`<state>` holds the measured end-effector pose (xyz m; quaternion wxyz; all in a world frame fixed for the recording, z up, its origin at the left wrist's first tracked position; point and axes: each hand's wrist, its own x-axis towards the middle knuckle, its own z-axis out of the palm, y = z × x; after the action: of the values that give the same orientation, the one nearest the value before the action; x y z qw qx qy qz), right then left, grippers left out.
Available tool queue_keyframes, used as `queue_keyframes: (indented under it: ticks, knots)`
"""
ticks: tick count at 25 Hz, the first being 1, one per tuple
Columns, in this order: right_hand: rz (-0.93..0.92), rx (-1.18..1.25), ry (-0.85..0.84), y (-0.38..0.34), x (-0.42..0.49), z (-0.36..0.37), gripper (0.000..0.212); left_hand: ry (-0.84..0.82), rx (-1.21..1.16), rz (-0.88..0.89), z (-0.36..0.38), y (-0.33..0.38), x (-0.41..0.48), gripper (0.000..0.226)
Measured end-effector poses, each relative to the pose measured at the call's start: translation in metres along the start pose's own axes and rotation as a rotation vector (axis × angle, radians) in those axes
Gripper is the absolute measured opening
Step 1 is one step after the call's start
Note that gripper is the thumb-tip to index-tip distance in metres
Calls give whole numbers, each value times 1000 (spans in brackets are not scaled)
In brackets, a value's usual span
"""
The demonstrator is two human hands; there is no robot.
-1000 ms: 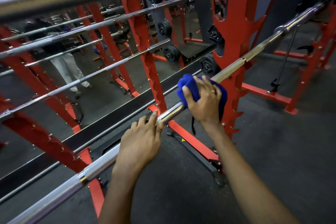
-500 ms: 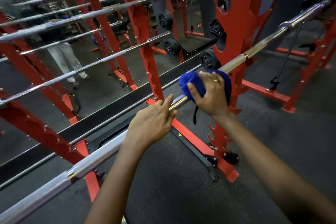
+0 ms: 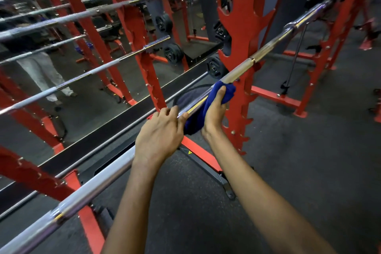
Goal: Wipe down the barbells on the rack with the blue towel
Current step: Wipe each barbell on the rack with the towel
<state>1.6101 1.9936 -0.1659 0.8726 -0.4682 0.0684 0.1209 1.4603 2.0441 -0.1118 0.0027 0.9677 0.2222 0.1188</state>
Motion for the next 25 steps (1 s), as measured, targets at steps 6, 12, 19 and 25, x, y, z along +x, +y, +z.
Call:
queue_keyframes:
  ticks: [6,12,19,25]
  knots:
    - [242,410,-217,-27,10,0,58,62,-36,0,2,0,-2,57]
    - [-458,-345,17,-16,32,-17,47,-52,-96,-20,-3,-2,2,53]
    - [-950,-1295,-278,-58,70,-29,64,-87,-36,74,4,28,28,57]
    - [-1127,-1151,-209,-64,106,-33,47,71,207,163,21,31,29,58]
